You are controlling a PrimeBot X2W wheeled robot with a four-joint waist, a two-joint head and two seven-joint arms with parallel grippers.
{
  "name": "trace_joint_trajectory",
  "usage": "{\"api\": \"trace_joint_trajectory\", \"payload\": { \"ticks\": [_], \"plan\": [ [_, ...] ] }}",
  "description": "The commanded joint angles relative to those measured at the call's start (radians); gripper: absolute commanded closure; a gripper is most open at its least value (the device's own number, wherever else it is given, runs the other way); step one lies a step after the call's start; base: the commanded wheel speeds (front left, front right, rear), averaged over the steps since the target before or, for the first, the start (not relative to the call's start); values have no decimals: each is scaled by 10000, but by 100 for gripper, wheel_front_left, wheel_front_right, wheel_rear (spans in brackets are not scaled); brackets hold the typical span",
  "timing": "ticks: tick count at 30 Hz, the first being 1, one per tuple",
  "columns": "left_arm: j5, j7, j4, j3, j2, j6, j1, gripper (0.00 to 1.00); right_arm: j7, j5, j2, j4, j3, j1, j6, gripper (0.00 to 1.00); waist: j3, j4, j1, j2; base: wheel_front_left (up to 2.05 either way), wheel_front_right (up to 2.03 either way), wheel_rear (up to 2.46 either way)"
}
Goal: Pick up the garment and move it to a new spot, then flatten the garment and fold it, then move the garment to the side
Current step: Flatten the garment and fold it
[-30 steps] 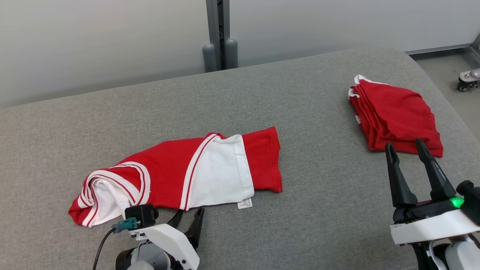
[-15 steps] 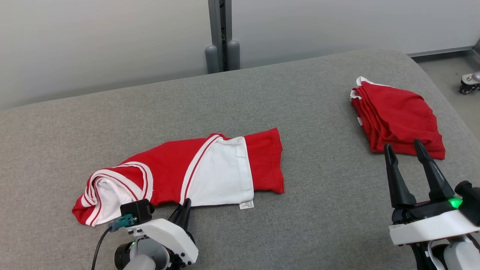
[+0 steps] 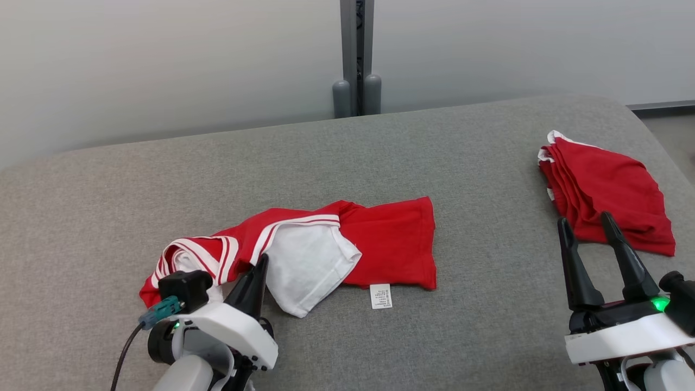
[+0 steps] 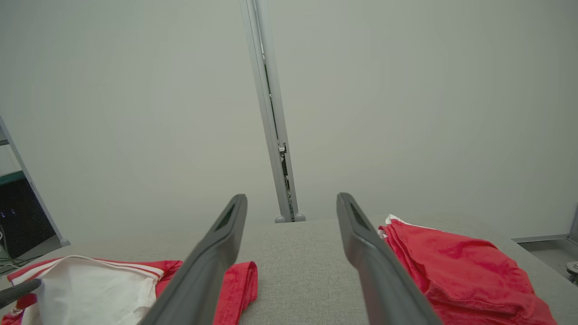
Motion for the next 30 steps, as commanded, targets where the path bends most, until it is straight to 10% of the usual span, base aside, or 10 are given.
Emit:
{"api": "trace_joint_trajectory", "payload": {
  "ticks": [1, 18, 29, 30],
  "plan": [
    [-113, 312, -633, 64, 280, 99, 407, 100, -46, -34, 14, -7, -25, 103, 1, 0, -154, 258, 0, 0, 0, 0, 0],
    [-961, 4640, -6992, 804, 3924, 2165, 3984, 100, -46, -102, -10, 13, -100, 405, 1, 0, -411, 807, 0, 0, 0, 0, 0],
    [-1111, 5772, -7516, 1317, 4799, 3614, 5223, 100, -46, -71, -130, 75, -145, 430, 1, 0, -338, 894, 0, 0, 0, 0, 0],
    [-1229, 5839, -7396, 1220, 4654, 3545, 5223, 73, -46, -75, -120, 100, -143, 424, 1, 0, -336, 898, 0, 0, 0, 0, 0]
  ]
}}
